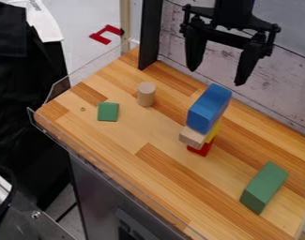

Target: Remove the blue block off of the rectangular and put on the green block

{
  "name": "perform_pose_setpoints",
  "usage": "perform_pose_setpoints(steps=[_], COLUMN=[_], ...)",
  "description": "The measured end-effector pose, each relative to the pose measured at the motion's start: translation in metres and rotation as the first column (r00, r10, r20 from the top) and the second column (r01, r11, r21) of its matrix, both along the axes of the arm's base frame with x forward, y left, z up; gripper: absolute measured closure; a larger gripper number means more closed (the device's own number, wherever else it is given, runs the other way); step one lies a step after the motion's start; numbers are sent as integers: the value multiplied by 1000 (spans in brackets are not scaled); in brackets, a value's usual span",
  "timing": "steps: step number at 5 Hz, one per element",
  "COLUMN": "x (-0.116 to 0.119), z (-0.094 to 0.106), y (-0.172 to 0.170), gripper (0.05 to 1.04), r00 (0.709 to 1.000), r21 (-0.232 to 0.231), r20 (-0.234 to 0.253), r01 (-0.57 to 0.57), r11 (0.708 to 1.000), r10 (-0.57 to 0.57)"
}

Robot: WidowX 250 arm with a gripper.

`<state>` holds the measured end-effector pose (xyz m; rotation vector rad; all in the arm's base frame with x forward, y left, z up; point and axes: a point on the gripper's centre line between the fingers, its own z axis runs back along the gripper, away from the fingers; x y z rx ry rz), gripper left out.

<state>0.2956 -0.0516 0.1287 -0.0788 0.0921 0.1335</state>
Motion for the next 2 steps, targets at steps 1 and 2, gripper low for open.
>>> perform_pose_setpoints(steps=[1,2], x=[-2,-3], z=[-11,-14], y=[-1,-2], gripper=[83,83], r00=[999,999], r21=[2,-9], r20=[-40,-43], r01=[1,4], r11=[1000,1000], r10=[0,-4])
